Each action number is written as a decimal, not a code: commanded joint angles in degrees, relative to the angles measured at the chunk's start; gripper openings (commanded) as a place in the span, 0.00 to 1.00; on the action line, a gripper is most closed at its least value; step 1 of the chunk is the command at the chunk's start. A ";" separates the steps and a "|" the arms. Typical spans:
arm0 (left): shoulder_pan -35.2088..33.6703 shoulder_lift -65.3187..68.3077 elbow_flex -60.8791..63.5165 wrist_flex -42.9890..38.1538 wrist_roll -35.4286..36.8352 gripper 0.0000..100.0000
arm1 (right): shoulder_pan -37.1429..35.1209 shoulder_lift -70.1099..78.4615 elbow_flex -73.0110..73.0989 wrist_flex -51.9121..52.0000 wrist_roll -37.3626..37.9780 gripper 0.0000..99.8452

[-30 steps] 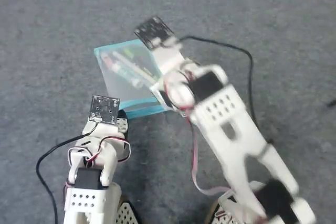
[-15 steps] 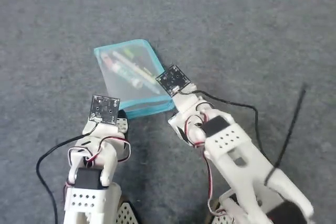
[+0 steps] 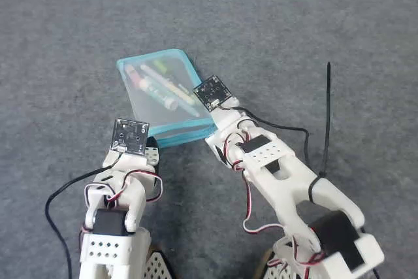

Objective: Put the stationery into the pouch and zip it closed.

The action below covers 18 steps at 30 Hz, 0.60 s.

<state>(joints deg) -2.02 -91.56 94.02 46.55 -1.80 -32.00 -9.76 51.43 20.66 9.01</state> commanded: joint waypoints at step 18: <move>0.18 -0.97 -2.95 -1.32 -0.53 0.01 | 0.92 8.84 -3.16 -15.08 1.49 0.00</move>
<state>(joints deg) -2.02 -91.56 94.02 46.55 -1.80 -32.00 -0.09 51.43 6.59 9.10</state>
